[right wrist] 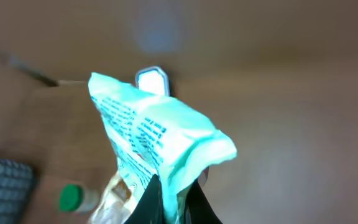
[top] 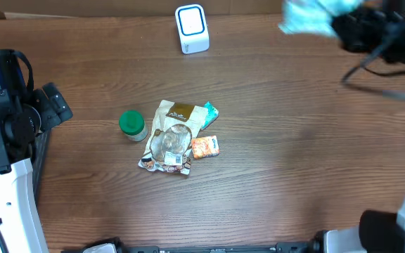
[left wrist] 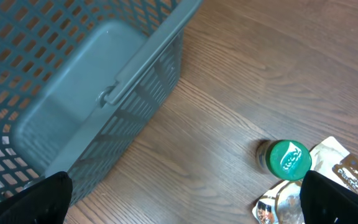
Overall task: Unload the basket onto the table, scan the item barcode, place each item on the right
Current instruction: 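Carry the wipes pack right and drop it at the table's right side, then move the right gripper back toward the orange Kleenex pack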
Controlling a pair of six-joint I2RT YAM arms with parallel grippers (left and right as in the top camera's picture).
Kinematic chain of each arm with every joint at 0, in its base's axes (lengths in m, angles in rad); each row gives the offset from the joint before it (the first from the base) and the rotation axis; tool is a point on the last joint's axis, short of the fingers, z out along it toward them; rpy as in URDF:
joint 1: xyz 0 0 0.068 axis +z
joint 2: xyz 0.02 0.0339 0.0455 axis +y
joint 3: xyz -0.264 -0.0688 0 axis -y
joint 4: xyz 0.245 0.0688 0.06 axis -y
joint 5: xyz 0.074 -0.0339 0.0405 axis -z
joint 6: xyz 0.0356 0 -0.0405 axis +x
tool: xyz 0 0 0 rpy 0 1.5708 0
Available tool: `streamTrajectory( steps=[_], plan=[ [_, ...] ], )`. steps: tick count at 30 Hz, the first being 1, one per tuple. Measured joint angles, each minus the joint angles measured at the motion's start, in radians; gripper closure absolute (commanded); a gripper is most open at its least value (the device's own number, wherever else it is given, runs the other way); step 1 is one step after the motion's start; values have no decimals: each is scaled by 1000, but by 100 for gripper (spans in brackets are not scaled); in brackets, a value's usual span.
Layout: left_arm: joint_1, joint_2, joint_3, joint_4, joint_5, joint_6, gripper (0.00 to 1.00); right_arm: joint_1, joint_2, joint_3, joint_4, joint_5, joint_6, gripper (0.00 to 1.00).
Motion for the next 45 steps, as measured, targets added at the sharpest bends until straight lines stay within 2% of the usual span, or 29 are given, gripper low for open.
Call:
streamTrajectory(
  steps=[3, 10, 14, 18, 19, 20, 21, 22, 23, 27, 30, 32, 34, 36, 40, 45],
  plan=[
    [0, 0, 0, 0, 0, 0, 0, -148, 56, -97, -48, -72, 74, 96],
    [0, 0, 0, 0, 0, 0, 0, -409, 103, -572, 230, -44, 256, 96],
    [0, 0, 0, 0, 0, 0, 0, -443, 103, -777, 402, -16, 310, 96],
    [0, 0, 0, 0, 0, 0, 0, -443, 103, -867, 489, 86, 351, 96],
    [0, 0, 0, 0, 0, 0, 0, -443, 103, -878, 497, 122, 365, 89],
    [0, 0, 0, 0, 0, 0, 0, -443, 103, -882, 497, 139, 372, 72],
    [0, 0, 0, 0, 0, 0, 0, -443, 103, -885, 497, 166, 386, 51],
    [0, 0, 0, 0, 0, 0, 1, -443, 103, -886, 498, 180, 388, 37],
    [0, 0, 0, 0, 0, 0, 0, -443, 103, -886, 496, 190, 393, 31],
    [0, 0, 0, 0, 0, 0, 0, -443, 103, -886, 460, 216, 401, 32],
    [0, 0, 0, 0, 0, 0, 0, -442, 103, -857, 342, 196, 403, 34],
    [0, 0, 0, -2, 0, 0, 0, -430, 103, -803, 264, 182, 385, 34],
    [0, 0, 0, 0, 0, 0, 0, -356, 90, -694, 168, 155, 326, 34],
    [0, 0, 0, 0, 0, 0, 0, -298, 74, -659, 137, 140, 294, 34],
    [0, 0, 0, 0, 0, 0, 0, -54, 37, -631, 92, 79, 188, 34],
    [0, 0, 0, 0, 0, 0, 1, 221, 44, -678, 136, 70, 139, 37]
  ],
)
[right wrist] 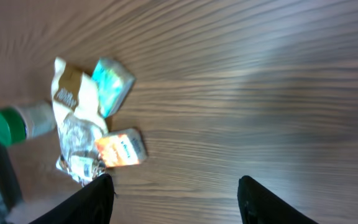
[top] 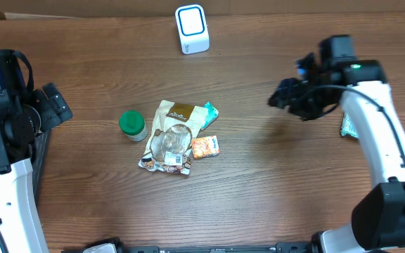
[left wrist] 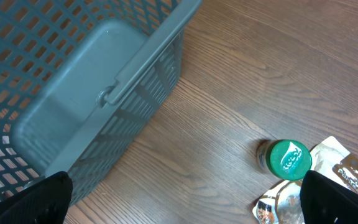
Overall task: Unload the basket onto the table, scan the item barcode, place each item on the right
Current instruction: 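Move the right gripper back toward the orange Kleenex pack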
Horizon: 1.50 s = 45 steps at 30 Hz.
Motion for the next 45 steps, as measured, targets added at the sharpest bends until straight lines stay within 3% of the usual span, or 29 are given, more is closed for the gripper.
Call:
streamTrajectory(
  steps=[15, 19, 30, 38, 41, 45],
  plan=[
    [0, 0, 0, 0, 0, 0, 1, 369, 114, -188, 300, 31, 25, 47],
    [0, 0, 0, 0, 0, 0, 0, 385, 125, -227, 409, 61, 39, 51],
    [0, 0, 0, 0, 0, 0, 0, 443, 197, -227, 593, 37, -104, 65],
    [0, 0, 0, 0, 0, 0, 0, 449, 271, -228, 512, 23, -125, 74],
    [0, 0, 0, 0, 0, 0, 0, 399, 271, -224, 380, 9, -123, 79],
    [0, 0, 0, 0, 0, 0, 0, 317, 271, -183, 133, 4, -113, 78]
  ],
)
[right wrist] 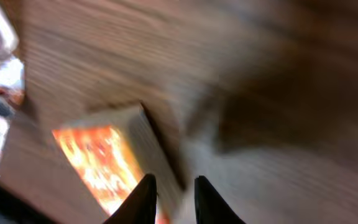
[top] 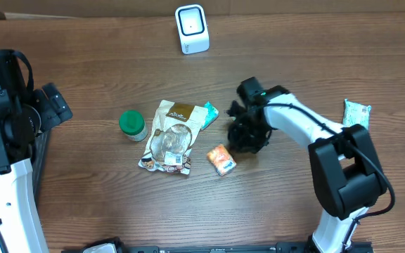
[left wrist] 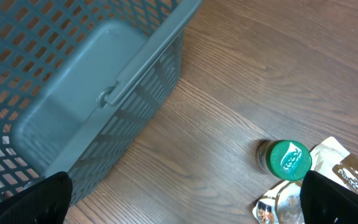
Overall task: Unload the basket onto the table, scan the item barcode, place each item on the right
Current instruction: 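Move the right gripper back toward the orange Kleenex pack, then grasp the orange Kleenex pack with the right gripper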
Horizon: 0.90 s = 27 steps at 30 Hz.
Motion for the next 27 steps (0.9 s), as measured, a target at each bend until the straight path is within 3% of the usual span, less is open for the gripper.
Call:
streamTrajectory(
  steps=[9, 13, 20, 24, 27],
  plan=[
    [0, 0, 0, 0, 0, 0, 0, -53, -23, 143, -140, 4, -5, 72],
    [0, 0, 0, 0, 0, 0, 1, -53, -140, 163, -158, 10, -5, 69],
    [0, 0, 0, 0, 0, 0, 0, -116, -503, 180, -255, 48, 43, 64],
    [0, 0, 0, 0, 0, 0, 0, -132, -556, 177, -294, 108, 111, 61],
    [0, 0, 0, 1, 0, 0, 0, -132, -551, 109, -205, 118, 161, 61]
  ],
)
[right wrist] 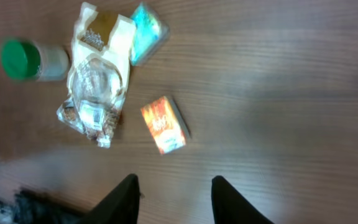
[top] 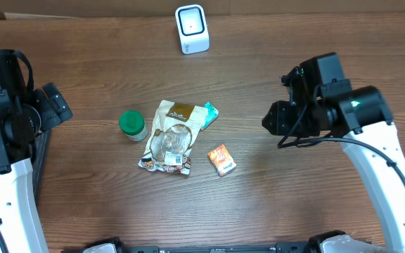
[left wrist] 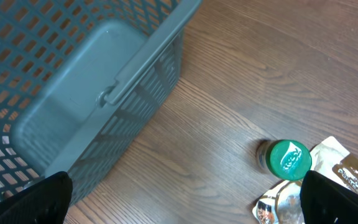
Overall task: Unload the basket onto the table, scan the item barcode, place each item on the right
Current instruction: 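Grasp the orange Kleenex pack with the right gripper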
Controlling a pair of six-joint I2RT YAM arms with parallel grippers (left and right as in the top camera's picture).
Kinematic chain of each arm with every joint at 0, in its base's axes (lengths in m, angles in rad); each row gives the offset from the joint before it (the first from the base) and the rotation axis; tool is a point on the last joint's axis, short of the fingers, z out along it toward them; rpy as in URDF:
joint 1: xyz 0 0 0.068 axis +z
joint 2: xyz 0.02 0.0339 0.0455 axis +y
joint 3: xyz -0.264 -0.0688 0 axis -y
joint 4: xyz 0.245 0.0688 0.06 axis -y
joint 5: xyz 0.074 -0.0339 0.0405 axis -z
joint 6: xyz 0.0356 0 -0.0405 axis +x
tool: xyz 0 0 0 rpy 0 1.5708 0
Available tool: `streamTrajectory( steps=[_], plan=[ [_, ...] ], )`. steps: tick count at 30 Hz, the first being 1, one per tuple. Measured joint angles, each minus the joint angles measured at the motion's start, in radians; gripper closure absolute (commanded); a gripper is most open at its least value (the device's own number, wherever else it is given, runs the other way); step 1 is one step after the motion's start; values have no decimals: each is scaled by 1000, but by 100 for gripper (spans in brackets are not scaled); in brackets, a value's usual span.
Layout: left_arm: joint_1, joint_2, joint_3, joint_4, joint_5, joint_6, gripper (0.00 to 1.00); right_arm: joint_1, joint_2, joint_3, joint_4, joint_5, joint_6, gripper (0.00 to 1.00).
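A white scanner (top: 192, 28) with a blue-framed window stands at the table's far edge. A small orange box (top: 221, 159) (right wrist: 164, 124) lies flat, just right of a foil pouch (top: 171, 137) (right wrist: 98, 93). A teal packet (top: 208, 114) (right wrist: 149, 25) rests at the pouch's upper right, and a green-lidded jar (top: 132, 125) (left wrist: 289, 158) stands to its left. My right gripper (top: 273, 121) (right wrist: 179, 202) hangs open and empty, raised to the right of the box. The left gripper (left wrist: 185, 205) is open and empty at the far left.
A grey plastic basket (left wrist: 73, 81) sits at the left edge under my left arm (top: 20, 112). Bare brown table (top: 294, 197) stretches right of the items.
My right gripper was low beside the orange box with its fingers close together. Now it is higher and farther right, open and empty. The box lies where it was. The left arm is unchanged.
My right gripper held a pale teal packet high at the back right. Then that packet lay at the right edge and the gripper was open. The gripper then was down at the orange box, which had shifted off the pouch's side. Now it hangs clear, empty.
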Motion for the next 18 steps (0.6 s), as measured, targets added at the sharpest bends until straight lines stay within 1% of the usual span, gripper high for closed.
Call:
streamTrajectory(
  steps=[1, 2, 3, 4, 5, 8, 9, 11, 12, 13, 16, 18],
  plan=[
    [0, 0, 0, -1, 0, 0, 0, 0, -2, -47, 53, -12, 10, 61],
    [0, 0, 0, -1, 0, 0, 0, 0, 7, -145, 121, -39, 24, 62],
    [0, 0, 0, -1, 0, 0, 0, 0, 13, -196, 147, -58, 31, 62],
    [0, 0, 0, -2, 0, 0, 0, 0, 16, -273, 224, -92, 37, 63],
    [0, 0, 0, -2, 0, 0, 0, 0, 24, -356, 298, -132, 48, 67],
    [0, 0, 0, -1, 0, 0, 0, 1, 39, -479, 439, -207, 84, 67],
    [0, 0, 0, -1, 0, 0, 0, 2, 58, -499, 460, -227, 91, 66],
    [0, 0, 0, -2, 0, 0, 0, 8, 120, -508, 496, -251, 101, 54],
    [0, 0, 0, -1, 0, 0, 0, 14, 158, -508, 518, -261, 109, 50],
    [0, 0, 0, -1, 0, 0, 0, 22, 192, -508, 538, -270, 113, 49],
    [0, 0, 0, -1, 0, 0, 0, 46, 285, -509, 574, -298, 116, 49],
    [0, 0, 0, -1, 0, 0, 0, 58, 306, -511, 590, -305, 117, 50]
  ],
)
